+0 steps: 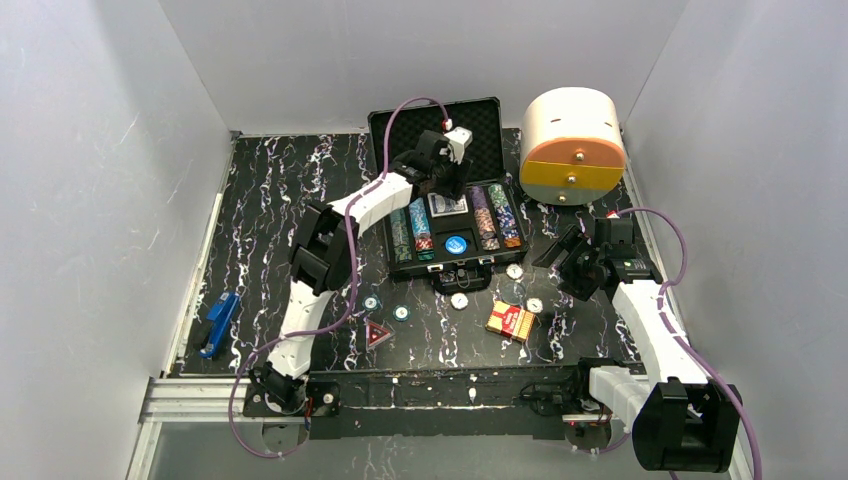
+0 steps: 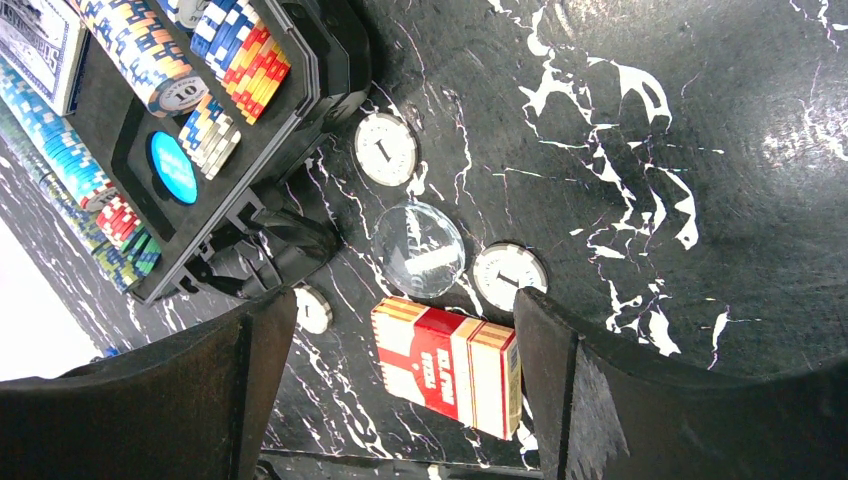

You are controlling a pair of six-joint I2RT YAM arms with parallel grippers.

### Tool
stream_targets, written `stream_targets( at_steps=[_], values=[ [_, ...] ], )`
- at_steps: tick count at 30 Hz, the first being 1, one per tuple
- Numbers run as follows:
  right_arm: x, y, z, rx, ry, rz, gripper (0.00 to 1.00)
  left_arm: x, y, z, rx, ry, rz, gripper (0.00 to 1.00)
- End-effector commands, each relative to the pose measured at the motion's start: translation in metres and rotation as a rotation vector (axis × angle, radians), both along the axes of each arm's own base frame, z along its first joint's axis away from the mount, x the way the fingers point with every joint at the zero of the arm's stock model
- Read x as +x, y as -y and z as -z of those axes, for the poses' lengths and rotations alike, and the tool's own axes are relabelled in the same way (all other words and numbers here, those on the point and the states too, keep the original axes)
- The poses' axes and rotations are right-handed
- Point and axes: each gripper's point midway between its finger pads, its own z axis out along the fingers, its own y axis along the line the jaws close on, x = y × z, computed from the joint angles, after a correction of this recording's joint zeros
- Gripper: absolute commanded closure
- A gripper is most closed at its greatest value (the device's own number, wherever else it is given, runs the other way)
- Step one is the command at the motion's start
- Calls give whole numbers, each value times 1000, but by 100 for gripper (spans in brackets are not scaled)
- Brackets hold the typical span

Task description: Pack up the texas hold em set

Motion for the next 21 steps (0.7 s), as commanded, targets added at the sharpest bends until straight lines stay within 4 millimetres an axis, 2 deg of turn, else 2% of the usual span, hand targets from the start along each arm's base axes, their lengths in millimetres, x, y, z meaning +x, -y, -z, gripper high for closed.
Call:
stream_targets(
  at_steps=[1, 8, 10, 12, 16, 18, 21],
  values=[
    [3, -1, -7, 3, 34, -14, 12, -11, 5, 2, -13, -17, 0, 49],
    [5, -1, -10, 4, 43, -16, 12, -28, -11, 25, 104, -40, 14, 55],
    [6, -2, -12, 3, 49, -21, 12, -28, -15, 21, 113, -30, -1, 53],
    [6, -2, -13, 1, 50, -27, 12, -22, -19, 5, 103, 8, -39, 49],
    [6, -2, -14, 4, 51, -31, 12, -14, -20, -21, 46, 23, -100, 47],
    [6, -3, -14, 5, 51, -31, 12, -16, -21, -19, 38, -21, -114, 47],
    [6, -4, -15, 10, 52, -33, 12, -21, -27, -3, 41, -76, -145, 47]
  ],
)
